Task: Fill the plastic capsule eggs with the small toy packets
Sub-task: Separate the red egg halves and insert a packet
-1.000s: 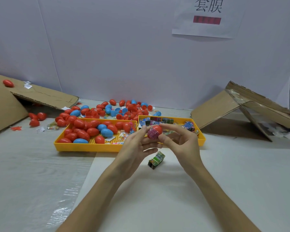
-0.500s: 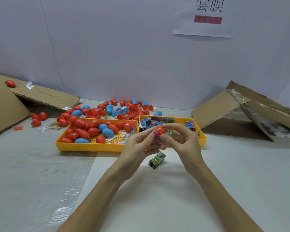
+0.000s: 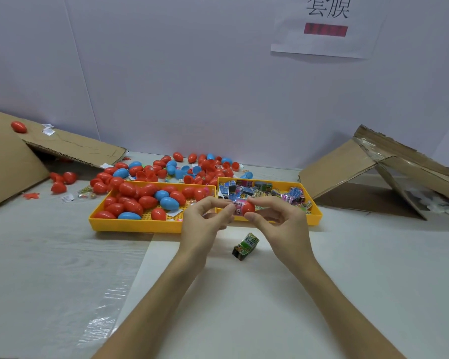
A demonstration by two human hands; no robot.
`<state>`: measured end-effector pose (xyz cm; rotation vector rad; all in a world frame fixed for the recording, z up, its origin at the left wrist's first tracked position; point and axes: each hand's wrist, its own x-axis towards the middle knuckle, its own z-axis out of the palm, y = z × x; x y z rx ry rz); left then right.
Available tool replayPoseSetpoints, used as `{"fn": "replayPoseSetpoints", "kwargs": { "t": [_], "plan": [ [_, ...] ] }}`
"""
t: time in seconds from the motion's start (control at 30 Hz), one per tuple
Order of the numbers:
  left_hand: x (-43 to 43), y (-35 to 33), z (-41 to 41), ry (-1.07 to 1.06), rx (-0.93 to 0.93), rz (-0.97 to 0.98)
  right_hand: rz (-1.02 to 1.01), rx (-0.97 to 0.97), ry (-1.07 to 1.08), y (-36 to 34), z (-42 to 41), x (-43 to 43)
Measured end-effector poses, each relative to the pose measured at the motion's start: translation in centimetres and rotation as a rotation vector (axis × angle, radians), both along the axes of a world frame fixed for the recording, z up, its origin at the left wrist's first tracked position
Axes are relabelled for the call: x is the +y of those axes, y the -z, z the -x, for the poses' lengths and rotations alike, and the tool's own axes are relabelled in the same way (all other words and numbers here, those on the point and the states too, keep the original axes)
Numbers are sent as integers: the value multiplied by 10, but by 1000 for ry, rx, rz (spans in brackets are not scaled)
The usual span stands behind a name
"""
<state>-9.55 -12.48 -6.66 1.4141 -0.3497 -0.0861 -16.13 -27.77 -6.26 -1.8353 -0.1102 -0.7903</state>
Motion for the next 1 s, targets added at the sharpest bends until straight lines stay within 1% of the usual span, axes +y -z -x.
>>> {"fn": "replayPoseSetpoints", "kwargs": {
  "t": [0.1, 0.27, 0.47, 0.63, 0.73, 0.77, 0.83, 0.9, 0.97, 1.0],
  "plan": [
    [-1, 0, 0, 49, 58, 13, -30, 4, -4, 3, -1, 0],
    [-2, -1, 3, 175, 158, 133, -89, 24, -27, 5, -4, -1],
    [0, -3, 4, 315, 273, 266, -144, -1, -61, 1, -3, -1],
    [2, -6, 3, 357, 336, 260, -86, 53, -124, -1, -2, -5],
    [2, -6, 5, 408, 264, 183, -81, 92, -195, -4, 0, -6],
    [2, -6, 6, 419, 236, 175, -69, 96, -185, -4, -1, -6],
    [2, -6, 7, 434, 222, 207, -58, 103, -89, -4, -3, -5],
    [1, -6, 6, 455, 222, 271, -172, 132, -32, -5, -4, -4],
    [1, -6, 5, 473, 207, 318, -299, 185, -86, -5, -4, -6],
    [1, -7, 5, 469, 193, 321, -313, 216, -117, -5, -3, -7]
  ]
}}
